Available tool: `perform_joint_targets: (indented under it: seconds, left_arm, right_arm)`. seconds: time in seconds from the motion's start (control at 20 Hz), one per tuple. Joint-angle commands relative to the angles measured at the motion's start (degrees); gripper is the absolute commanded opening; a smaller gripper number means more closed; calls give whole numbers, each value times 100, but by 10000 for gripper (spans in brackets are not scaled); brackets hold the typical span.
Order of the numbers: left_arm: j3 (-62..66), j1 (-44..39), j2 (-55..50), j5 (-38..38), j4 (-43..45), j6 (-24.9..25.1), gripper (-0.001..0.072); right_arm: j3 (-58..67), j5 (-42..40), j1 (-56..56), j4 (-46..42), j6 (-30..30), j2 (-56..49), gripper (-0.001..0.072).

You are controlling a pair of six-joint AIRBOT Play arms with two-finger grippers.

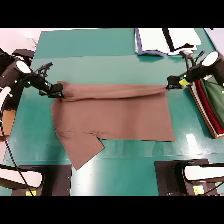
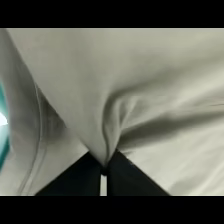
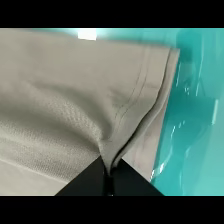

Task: Fold the shirts.

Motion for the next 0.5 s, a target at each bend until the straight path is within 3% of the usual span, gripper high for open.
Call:
perform_joint_targets:
  seconds: [0.0,0.1,0.15,0.2,0.3,0.45]
  left_arm:
    - [-411,7,-4,28,-11,48,29]
    - [-409,7,2,9,-7,44,31]
    - [-409,7,37,2,7,44,32]
    - [-407,7,105,15,7,50,44]
    - [-407,66,435,31,33,50,518]
    - [-529,254,1193,-297,166,50,522]
  right_arm:
    - [-667,-236,22,44,-2,199,16]
    - [-774,-192,22,138,46,199,21]
    - [-752,-188,17,313,44,197,129]
    - [-656,-190,-42,476,44,199,336]
    - [-317,52,-111,647,42,210,368]
    - [-450,413,-273,573,-59,662,368]
